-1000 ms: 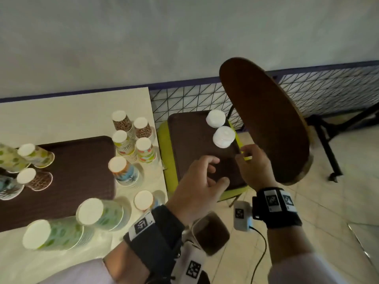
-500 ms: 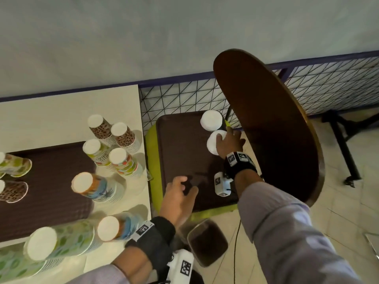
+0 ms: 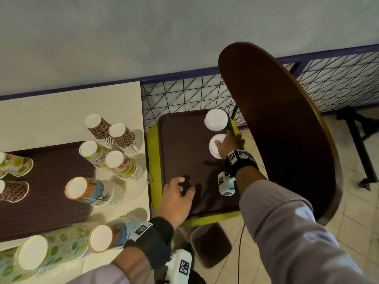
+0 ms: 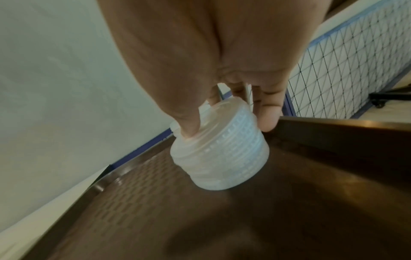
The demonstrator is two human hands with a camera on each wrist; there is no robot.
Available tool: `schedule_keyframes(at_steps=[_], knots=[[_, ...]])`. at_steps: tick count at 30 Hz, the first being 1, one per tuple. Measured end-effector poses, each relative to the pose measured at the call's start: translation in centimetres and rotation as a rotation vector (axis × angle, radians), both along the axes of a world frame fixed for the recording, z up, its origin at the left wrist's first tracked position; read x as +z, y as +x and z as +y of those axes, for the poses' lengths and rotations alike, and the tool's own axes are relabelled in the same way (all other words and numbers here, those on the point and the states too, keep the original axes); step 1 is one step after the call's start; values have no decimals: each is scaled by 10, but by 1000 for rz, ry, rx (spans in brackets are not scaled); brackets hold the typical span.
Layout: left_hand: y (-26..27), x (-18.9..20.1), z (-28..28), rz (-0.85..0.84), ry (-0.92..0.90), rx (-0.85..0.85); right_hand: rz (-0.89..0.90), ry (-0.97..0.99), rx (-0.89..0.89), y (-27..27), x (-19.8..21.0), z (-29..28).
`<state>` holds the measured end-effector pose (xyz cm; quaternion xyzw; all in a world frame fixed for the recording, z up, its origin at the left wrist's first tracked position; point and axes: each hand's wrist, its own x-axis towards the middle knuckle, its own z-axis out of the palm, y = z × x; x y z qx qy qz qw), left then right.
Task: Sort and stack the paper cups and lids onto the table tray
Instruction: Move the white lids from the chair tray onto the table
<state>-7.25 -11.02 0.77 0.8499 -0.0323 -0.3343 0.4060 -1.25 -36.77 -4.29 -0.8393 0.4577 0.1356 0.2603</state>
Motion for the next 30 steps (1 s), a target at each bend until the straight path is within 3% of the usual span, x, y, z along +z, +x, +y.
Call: schedule_keyframes(at_steps=[7, 12, 19, 22, 27, 30], knots=[[2, -3, -13, 25, 11, 6, 30, 4, 37, 4, -4, 0], [1, -12, -12, 41, 37, -11, 11, 102, 23, 3, -10, 0], [9, -18, -18, 95, -42, 114, -1, 295, 129, -10, -2, 8], [12, -7, -27, 172, -177, 254, -142, 451, 209, -23, 14, 21], [16, 6, -38, 414, -432, 462, -435, 745, 165, -44, 41, 60], [21, 10, -40, 427, -516, 558, -511, 809, 158, -55, 49, 77]])
